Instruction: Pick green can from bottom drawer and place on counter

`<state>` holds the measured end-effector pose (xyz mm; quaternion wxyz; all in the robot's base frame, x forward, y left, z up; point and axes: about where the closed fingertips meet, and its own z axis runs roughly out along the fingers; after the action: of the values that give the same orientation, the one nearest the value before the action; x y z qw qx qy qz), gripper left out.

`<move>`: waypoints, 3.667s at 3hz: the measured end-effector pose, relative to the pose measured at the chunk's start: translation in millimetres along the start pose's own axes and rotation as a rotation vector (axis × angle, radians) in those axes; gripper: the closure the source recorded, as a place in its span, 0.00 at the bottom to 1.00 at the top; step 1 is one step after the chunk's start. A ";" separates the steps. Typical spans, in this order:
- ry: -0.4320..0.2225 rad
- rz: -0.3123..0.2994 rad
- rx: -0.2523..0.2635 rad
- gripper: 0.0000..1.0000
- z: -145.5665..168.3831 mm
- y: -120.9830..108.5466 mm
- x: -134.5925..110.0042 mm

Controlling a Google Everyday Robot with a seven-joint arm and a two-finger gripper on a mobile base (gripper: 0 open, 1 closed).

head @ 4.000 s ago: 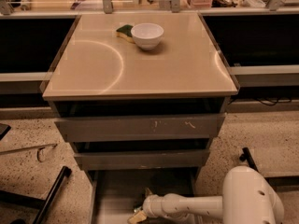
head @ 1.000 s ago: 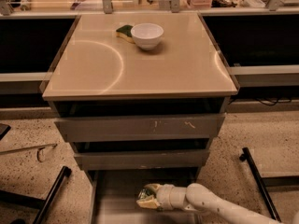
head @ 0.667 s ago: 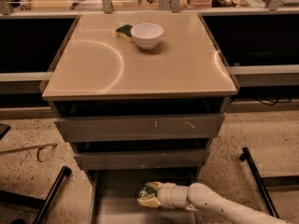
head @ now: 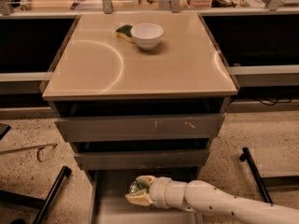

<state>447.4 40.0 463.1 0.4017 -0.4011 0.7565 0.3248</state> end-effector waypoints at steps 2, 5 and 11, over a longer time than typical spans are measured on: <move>0.032 -0.175 0.026 1.00 -39.8 30.3 -87.7; -0.037 -0.318 0.165 1.00 -104.9 49.2 -207.9; -0.055 -0.657 0.508 1.00 -213.5 -37.1 -438.3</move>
Offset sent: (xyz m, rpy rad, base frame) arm -0.0176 0.0156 0.0583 -0.0297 -0.0499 0.0486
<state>561.2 0.5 937.0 0.5901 -0.5007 0.6333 -0.0071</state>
